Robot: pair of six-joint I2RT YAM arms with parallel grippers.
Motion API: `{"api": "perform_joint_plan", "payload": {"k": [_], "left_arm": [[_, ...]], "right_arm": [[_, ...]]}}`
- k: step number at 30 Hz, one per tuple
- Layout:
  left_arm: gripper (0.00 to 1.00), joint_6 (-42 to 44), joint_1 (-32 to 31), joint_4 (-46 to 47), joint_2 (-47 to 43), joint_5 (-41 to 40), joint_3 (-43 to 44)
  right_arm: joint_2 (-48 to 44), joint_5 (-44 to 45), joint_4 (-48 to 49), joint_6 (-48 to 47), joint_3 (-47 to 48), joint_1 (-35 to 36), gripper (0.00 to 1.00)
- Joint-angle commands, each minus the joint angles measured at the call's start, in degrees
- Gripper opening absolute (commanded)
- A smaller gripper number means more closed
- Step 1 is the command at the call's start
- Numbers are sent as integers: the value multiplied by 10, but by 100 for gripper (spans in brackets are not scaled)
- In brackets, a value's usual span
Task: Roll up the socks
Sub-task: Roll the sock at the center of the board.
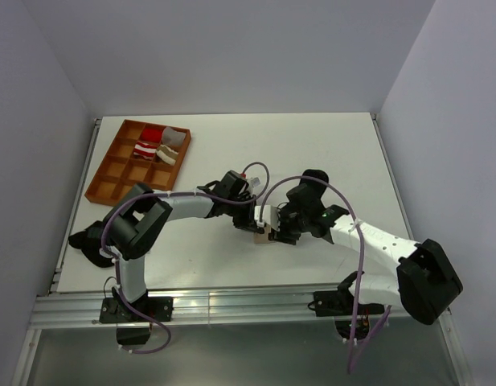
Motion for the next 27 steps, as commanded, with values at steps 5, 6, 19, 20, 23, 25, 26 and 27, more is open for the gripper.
{"api": "perform_joint_plan", "payload": {"k": [5,6,19,20,23,25,26,27], "left_arm": [[0,27,-1,-97,29,-31,-11],[0,28,0,-97,30,-30,-10],[1,24,8,-90,39,-20,-6],[5,16,9,-81,38,-19,-6],[8,-5,10,-49,29,-13,-28],[12,-42,10,-11,16,-15,-62],[13,-52,10,1,11,-17,-62],[14,-63,10,14,0,-20,-80]], "right_arm": [[37,72,57,-18,-7,52,57],[41,73,57,-18,-6,54,57],[117,113,72,6,5,82,47],[124,115,72,19,12,82,43],[144,117,69,31,23,81,28],[153,102,54,40,32,75,20],[157,92,44,43,38,72,19],[162,83,34,45,44,70,18]]}}
